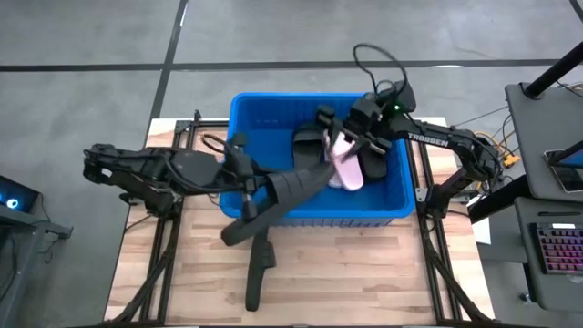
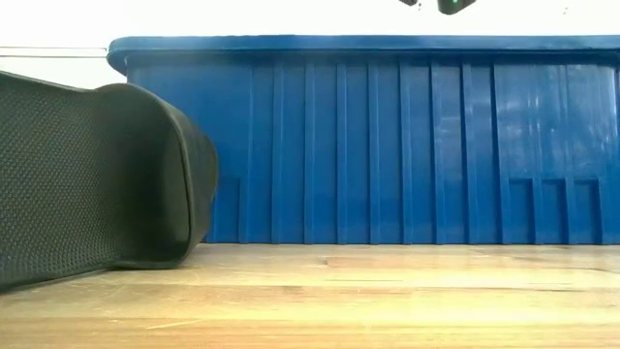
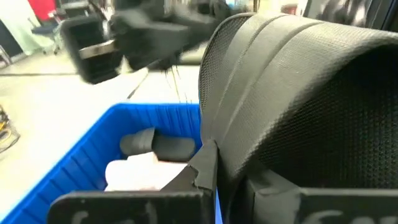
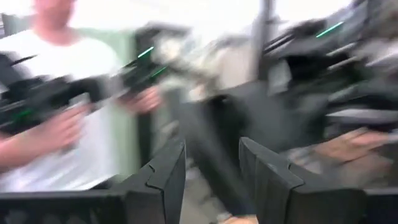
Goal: Pick and place slides into bin
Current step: Put the black slide into the blue bin
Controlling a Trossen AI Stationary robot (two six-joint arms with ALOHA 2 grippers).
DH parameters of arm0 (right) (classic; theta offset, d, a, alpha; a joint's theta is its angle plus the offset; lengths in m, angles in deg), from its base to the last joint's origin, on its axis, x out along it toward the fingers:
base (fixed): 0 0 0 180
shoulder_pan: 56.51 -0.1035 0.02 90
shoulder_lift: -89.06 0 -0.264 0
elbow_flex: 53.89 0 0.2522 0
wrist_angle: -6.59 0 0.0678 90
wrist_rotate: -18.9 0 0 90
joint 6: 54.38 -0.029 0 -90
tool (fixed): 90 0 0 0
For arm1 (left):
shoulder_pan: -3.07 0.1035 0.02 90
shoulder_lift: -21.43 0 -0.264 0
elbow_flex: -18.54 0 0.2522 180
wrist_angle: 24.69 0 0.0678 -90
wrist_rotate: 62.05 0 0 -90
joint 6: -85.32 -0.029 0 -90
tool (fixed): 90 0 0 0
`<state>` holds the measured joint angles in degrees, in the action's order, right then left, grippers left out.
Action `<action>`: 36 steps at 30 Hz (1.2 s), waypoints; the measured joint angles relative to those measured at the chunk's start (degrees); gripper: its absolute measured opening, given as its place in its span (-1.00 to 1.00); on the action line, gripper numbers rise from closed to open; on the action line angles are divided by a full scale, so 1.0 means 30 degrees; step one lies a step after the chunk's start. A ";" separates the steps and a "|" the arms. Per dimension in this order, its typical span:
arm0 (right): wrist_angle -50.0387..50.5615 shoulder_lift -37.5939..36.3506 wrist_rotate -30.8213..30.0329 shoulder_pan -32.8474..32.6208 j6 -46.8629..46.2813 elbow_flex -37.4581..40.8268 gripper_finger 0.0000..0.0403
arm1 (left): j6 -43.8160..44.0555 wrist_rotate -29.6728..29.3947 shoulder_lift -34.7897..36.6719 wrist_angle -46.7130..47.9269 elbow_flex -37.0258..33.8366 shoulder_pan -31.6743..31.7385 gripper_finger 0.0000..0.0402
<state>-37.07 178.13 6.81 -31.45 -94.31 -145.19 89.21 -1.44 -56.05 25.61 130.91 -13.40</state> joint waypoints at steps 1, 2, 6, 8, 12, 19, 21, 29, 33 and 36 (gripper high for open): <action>0.0000 0.0024 -0.1630 0.0095 0.0446 0.0000 -0.30 | 0.0030 -0.0042 0.0134 -0.0263 0.0008 0.0000 -0.99; 0.0028 0.0040 -0.3281 0.0147 0.0730 0.0000 -0.30 | -0.0013 -0.0070 0.0256 -0.0430 0.0015 0.0000 -1.00; -0.0017 0.0060 -0.7247 0.0164 0.1633 0.0000 -0.34 | -0.0754 -0.1102 0.0356 -0.0504 0.0015 0.0000 -1.00; -0.0027 0.0052 -0.7480 0.0151 0.1693 0.0000 -0.36 | -0.0914 -0.2357 0.0458 0.0065 0.0007 -0.0007 -1.00; -0.0038 -0.0068 -0.7501 -0.0016 0.1410 0.0000 -0.39 | -0.0888 -0.5572 0.0625 0.1356 0.0007 -0.0007 -1.00; 0.0053 -0.0180 -0.9048 -0.0635 0.0056 0.0000 -0.46 | -0.0923 -0.9737 0.0080 0.3250 -0.0051 0.0067 -1.00; 0.0052 -0.0209 -0.9849 -0.0742 -0.0916 0.0000 -0.48 | -0.0937 -1.0367 -0.0077 0.3493 -0.0044 0.0095 -1.00; 0.6037 -0.0850 -1.4521 -0.0991 -0.2832 0.0007 -0.58 | -0.1983 -1.3764 -0.0600 0.4148 -0.0044 0.0168 -1.00; 1.3814 -0.2135 -1.8538 -0.1014 0.0340 0.0029 -0.61 | -0.2622 -1.4717 -0.0743 0.4220 0.0007 0.0178 -1.00; 1.6194 -0.2963 -2.0145 -0.1051 0.1379 0.0032 -0.63 | -0.2624 -1.4807 -0.0743 0.4389 0.0000 0.0255 -1.00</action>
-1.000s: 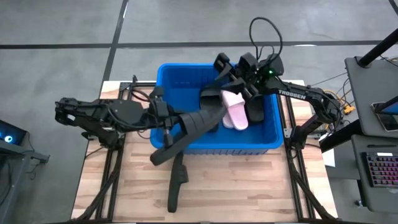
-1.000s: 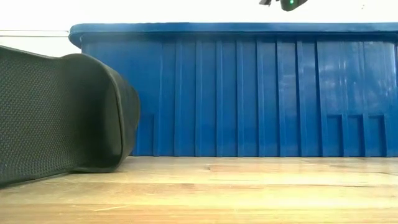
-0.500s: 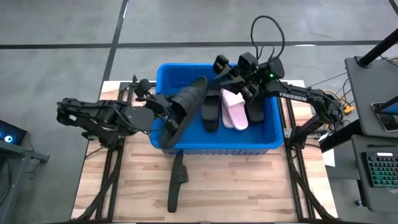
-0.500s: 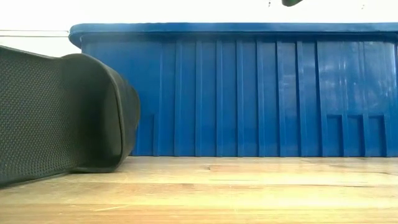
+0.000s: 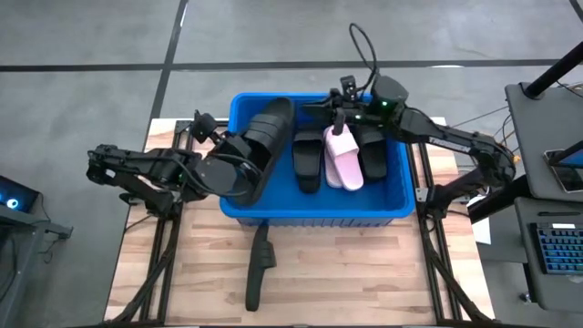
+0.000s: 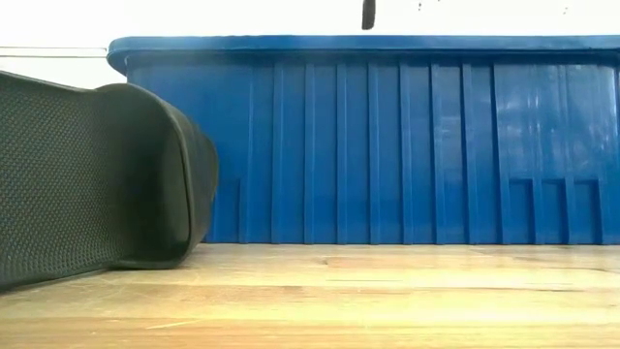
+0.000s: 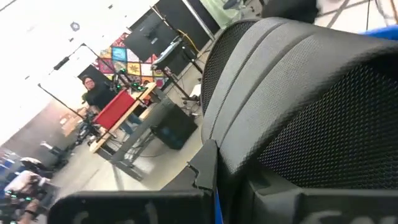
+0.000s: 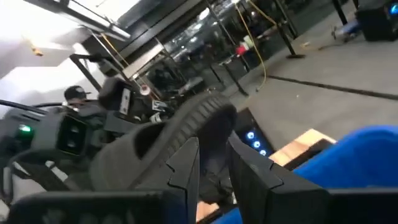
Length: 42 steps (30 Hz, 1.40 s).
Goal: Pick and place slides into bin
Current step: Put the black slide into the blue bin
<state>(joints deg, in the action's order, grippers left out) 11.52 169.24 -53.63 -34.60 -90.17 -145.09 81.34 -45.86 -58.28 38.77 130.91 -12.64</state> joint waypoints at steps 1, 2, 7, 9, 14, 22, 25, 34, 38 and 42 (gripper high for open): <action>0.0050 -0.0210 -0.0027 0.0004 0.0207 0.0004 -0.64 | -0.0024 -0.0086 0.0000 0.0283 0.0000 0.0000 -1.00; 0.0055 -0.0426 -0.0012 0.0048 0.0378 0.0004 -0.63 | -0.0243 -0.0135 0.0000 0.0514 0.0000 0.0011 -1.00; -0.0010 -0.0963 -0.0419 0.0036 -0.0517 -0.0003 -0.52 | -0.2074 -0.0177 -0.0066 0.0777 -0.0160 0.0299 -1.00; 0.0428 -0.0963 -0.0333 0.0036 -0.1836 -0.0003 -0.43 | -0.2651 -0.0238 -0.0190 0.0767 -0.0160 0.0379 -1.00; 0.1366 -0.0627 0.0306 -0.0101 -0.2419 -0.0003 -0.15 | -0.3451 -0.0289 -0.0329 0.0748 -0.0175 0.0415 -1.00; 0.1725 0.0726 0.0163 -0.0087 -0.4136 -0.0003 0.25 | -0.3796 -0.0661 -0.0463 0.0735 -0.0416 0.0452 -1.00; 0.1657 0.1112 0.0162 -0.0087 -0.5093 -0.0003 0.34 | -0.4438 -0.0646 -0.0639 0.0619 -0.0525 0.0452 -1.00; 0.0674 0.2279 -0.0034 -0.0102 -0.5997 -0.0003 0.41 | -0.5259 -0.0653 -0.1774 0.0459 -0.0517 0.0444 -1.00; 0.0037 0.2723 -0.0054 -0.0241 -0.5693 -0.0003 0.36 | -0.6253 -0.1091 -0.2254 0.0362 -0.0407 0.0444 -1.00; -0.0032 0.2952 -0.0498 -0.0284 -0.5418 -0.0003 0.24 | -0.6466 -0.1160 -0.2220 0.0080 -0.0393 0.0444 -1.00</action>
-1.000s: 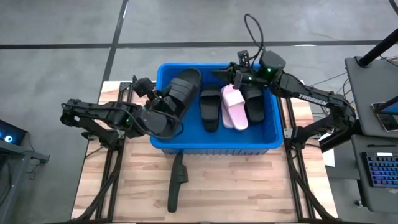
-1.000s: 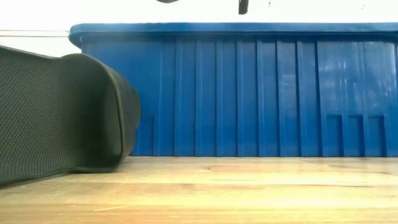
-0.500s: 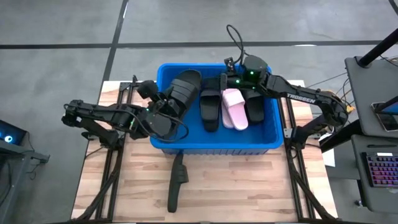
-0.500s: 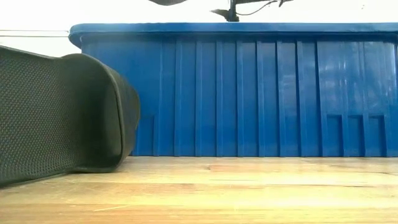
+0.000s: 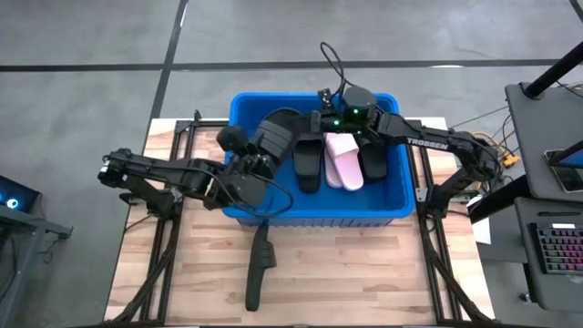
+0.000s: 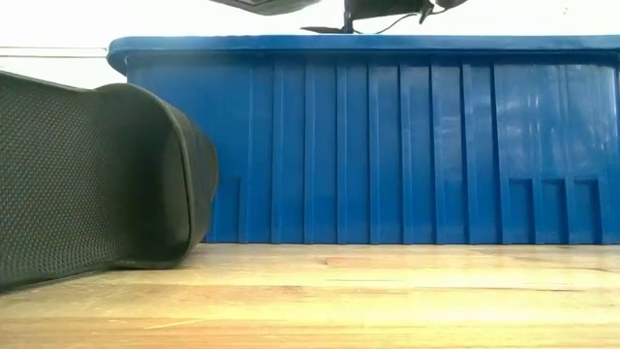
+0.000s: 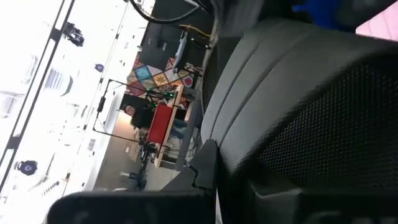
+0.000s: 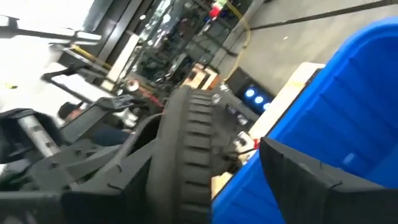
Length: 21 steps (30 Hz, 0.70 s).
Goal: Pick and place slides into bin
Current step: Put the black slide into the blue bin
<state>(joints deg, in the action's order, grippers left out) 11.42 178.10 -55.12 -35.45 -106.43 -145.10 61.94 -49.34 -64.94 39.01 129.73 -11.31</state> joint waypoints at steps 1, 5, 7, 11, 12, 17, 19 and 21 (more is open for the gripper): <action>0.0092 0.0013 -0.0319 0.0001 0.0085 0.0000 0.20 | 0.0008 0.0000 0.0020 0.0011 0.0000 0.0000 -1.00; 0.0556 -0.0035 -0.1944 -0.0127 0.0527 -0.0014 -0.06 | -0.0007 0.0015 0.0094 0.0026 0.0079 0.0022 -1.00; 0.0765 -0.0038 -0.2910 -0.0224 0.0839 -0.0022 -0.23 | -0.0051 0.0087 0.0165 0.0031 0.0194 0.0022 -1.00; 0.0716 -0.0034 -0.4040 -0.0506 0.1719 -0.0044 -0.63 | -0.0053 0.0293 0.0195 0.0011 0.0273 0.0054 -1.00; 0.0714 -0.0036 -0.4157 -0.0592 0.1959 -0.0051 -0.72 | -0.0051 0.0296 0.0195 0.0027 0.0249 0.0071 -1.00; 0.0826 -0.0038 -0.4749 -0.0986 0.3180 -0.0058 -0.79 | -0.0014 0.0425 0.0165 0.0004 0.0226 0.0162 -0.99; 0.0965 -0.0045 -0.4781 -0.0998 0.3327 -0.0051 -0.79 | 0.0021 0.0582 0.0165 -0.0074 0.0226 0.0218 -0.96; 0.1485 -0.0108 -0.4781 -0.0978 0.3424 -0.0052 -0.79 | 0.0043 0.1027 0.0218 -0.0134 0.0233 0.0240 -0.88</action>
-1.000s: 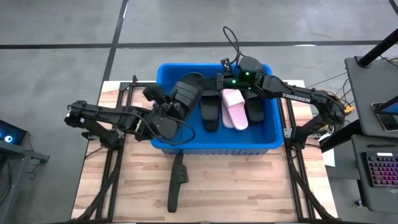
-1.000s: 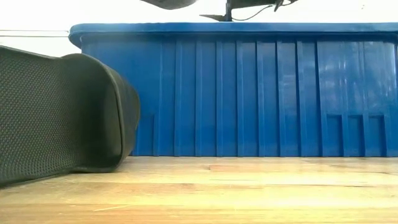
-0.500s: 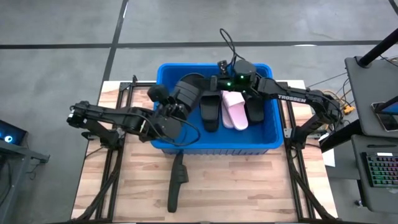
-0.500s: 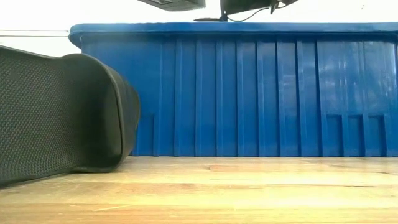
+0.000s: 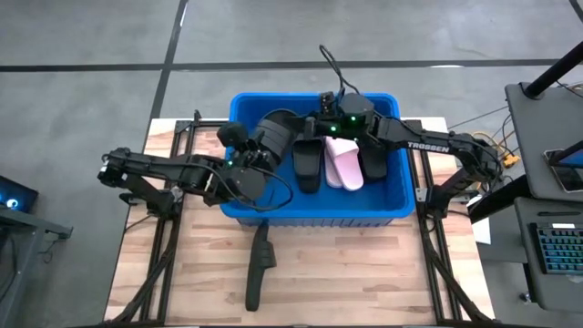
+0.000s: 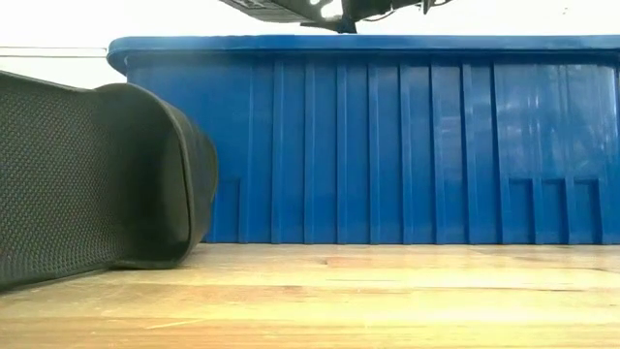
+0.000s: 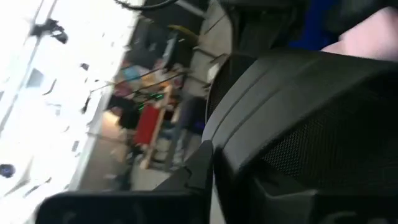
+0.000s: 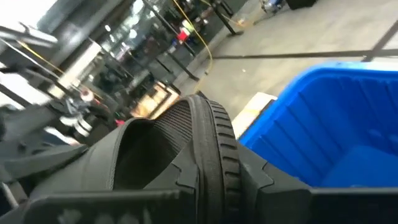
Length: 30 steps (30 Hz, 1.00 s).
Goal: Pick and place slides into bin
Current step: Put the black slide into the blue bin
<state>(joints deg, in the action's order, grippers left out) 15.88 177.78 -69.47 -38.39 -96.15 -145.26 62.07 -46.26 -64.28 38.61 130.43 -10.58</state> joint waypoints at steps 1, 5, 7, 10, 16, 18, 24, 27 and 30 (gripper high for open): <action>0.0371 -0.0076 0.0085 0.0058 0.0212 -0.0001 -0.79 | 0.0080 0.0540 0.0093 0.0041 -0.0007 0.0000 -0.83; 0.0772 -0.0254 0.2679 0.0552 0.0693 0.0034 -0.79 | 0.0325 0.4458 0.0892 0.0159 0.0104 -0.0004 -0.61; 0.0934 -0.0439 0.2951 0.0704 0.0760 0.0052 -0.79 | 0.0690 0.5279 0.1404 0.0114 0.0138 -0.0010 -0.50; 0.1303 -0.0691 0.3052 0.1139 0.1033 0.0052 -0.79 | 0.0835 0.5555 0.2097 0.0217 0.0079 -0.0056 -0.34; 0.3245 -0.0681 0.4039 0.2358 0.1934 0.0502 -0.79 | 0.1078 0.5426 0.3914 0.0181 0.0089 -0.0782 -0.12; 0.2957 -0.0704 0.4885 0.2720 0.1559 0.0915 -0.79 | 0.1078 0.5720 0.4249 0.0229 0.0048 -0.1177 -0.09; -0.1785 -0.0577 0.8917 0.3694 -0.0701 0.2513 -0.79 | 0.1056 0.9168 0.4654 0.0266 0.0029 -0.1759 -0.08; -0.4709 -0.0278 1.1064 0.4015 -0.3123 0.2946 -0.79 | 0.0713 0.9375 0.4299 0.0278 0.0022 -0.1770 -0.08; -0.6035 0.0329 1.1887 0.4045 -0.5166 0.3162 -0.79 | -0.0665 0.9398 0.3691 0.0287 0.0087 -0.1763 -0.08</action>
<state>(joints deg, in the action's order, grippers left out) -2.23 178.76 -33.81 -26.25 -111.65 -135.78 60.08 -18.07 -53.21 39.47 130.69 -15.87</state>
